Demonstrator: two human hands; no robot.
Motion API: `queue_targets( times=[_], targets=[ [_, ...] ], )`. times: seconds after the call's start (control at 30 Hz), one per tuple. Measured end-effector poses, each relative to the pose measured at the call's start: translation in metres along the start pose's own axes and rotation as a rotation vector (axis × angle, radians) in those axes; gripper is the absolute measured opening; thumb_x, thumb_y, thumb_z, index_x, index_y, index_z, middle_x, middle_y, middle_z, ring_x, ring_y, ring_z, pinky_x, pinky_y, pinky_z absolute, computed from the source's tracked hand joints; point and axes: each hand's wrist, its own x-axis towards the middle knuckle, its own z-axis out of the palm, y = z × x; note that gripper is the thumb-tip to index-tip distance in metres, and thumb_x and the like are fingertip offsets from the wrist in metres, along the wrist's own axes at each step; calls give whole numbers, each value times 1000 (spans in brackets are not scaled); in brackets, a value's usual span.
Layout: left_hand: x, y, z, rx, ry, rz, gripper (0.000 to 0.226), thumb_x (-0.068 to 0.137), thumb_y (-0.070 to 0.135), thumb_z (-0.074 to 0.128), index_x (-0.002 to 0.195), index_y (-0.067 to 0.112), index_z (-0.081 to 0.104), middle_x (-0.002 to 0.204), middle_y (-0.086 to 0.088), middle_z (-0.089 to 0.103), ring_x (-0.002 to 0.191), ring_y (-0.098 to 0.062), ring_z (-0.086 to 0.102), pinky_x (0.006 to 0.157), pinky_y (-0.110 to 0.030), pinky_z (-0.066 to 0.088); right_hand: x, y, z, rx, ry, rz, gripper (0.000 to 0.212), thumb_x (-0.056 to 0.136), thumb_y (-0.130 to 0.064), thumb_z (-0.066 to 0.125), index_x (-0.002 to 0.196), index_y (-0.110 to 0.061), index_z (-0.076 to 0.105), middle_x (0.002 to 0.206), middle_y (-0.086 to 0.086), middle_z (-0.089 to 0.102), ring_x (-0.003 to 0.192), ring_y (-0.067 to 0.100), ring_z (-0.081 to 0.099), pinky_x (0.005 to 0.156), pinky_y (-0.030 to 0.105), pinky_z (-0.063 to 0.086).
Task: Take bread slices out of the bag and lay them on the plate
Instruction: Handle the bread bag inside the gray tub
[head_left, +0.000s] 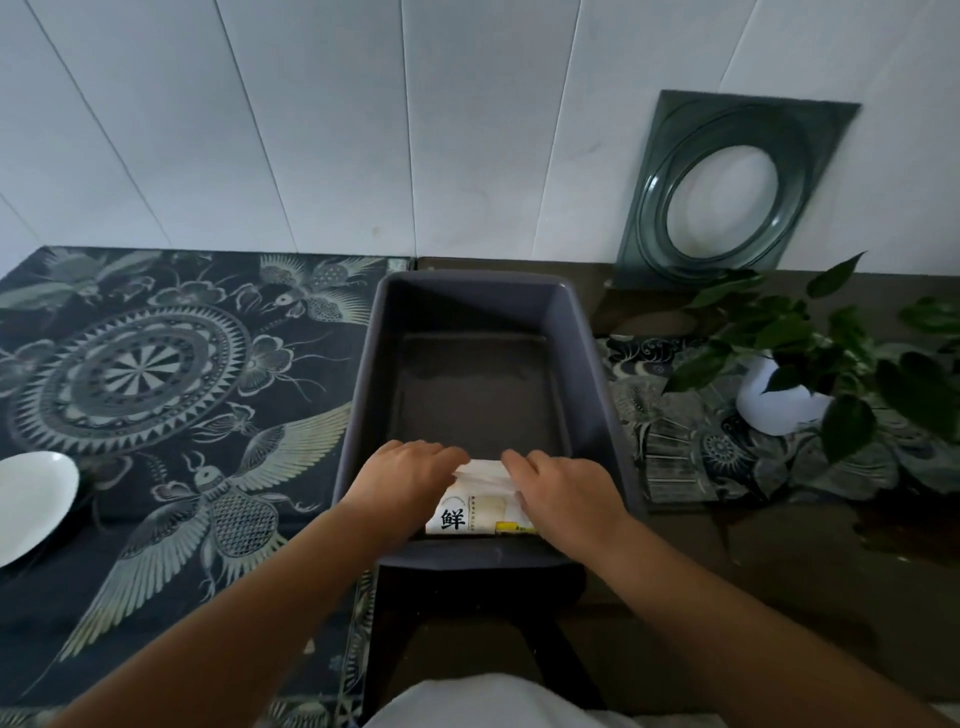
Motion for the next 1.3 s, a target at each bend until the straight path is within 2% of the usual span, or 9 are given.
queue_targets(
  times=[0.17,0.33,0.47,0.63,0.8,1.0,1.17,1.23,1.3],
  targets=[
    [5,-8,-1,-42,-27,0,30,86,13,68,115,20,62,97,-1,72,89,-23,67,74,-35,52,9,7,-5,-64,44,-81,31,71,-17,74,101,-14,69,59,1,61,40,23,56,36,27,33],
    [1,-9,4,-150,-8,-6,31,89,20,65,118,18,57,107,-2,65,96,-22,61,80,-38,53,15,16,-7,81,27,-92,34,76,-25,63,109,-15,70,70,1,66,48,24,60,37,29,41],
    [-2,-7,3,-139,62,73,23,83,25,75,104,18,65,92,-2,61,81,-21,57,66,-36,49,19,25,-6,176,-55,-122,21,88,-32,52,96,-19,67,72,0,65,55,24,63,42,27,32],
    [-2,-7,-4,-202,121,75,21,80,11,79,99,13,71,88,-4,68,76,-23,63,64,-36,51,18,28,-7,290,-61,-68,21,90,-29,62,104,-17,71,89,0,62,60,23,62,43,32,45],
    [0,-10,-13,-271,87,106,7,83,8,76,87,12,72,83,-4,68,72,-23,65,62,-31,50,10,20,-11,365,-5,1,16,87,-30,69,96,-18,65,85,-3,66,59,19,62,45,37,51],
    [-3,-11,-11,-107,154,303,30,84,8,68,113,16,61,99,-4,70,81,-21,64,64,-38,53,16,24,-16,734,-295,302,16,83,-40,71,78,-28,62,72,-8,65,63,7,59,56,35,48],
    [-3,-8,-12,-115,154,344,28,91,17,59,117,10,59,95,-6,72,78,-23,65,64,-38,53,17,29,-18,866,-392,389,17,84,-44,70,74,-32,63,66,-7,64,58,3,57,54,28,43],
    [-5,-7,-15,-156,144,321,25,92,21,58,113,8,61,89,-7,73,73,-23,65,64,-36,53,15,28,-21,776,-377,332,21,78,-54,68,84,-34,65,76,-11,65,66,1,58,59,28,47],
    [-6,-7,-18,-174,147,314,17,91,17,60,105,7,65,80,-7,72,66,-22,64,60,-36,53,13,24,-24,510,-234,146,34,74,-59,65,96,-33,68,86,-14,65,77,6,56,63,30,47]
  ],
)
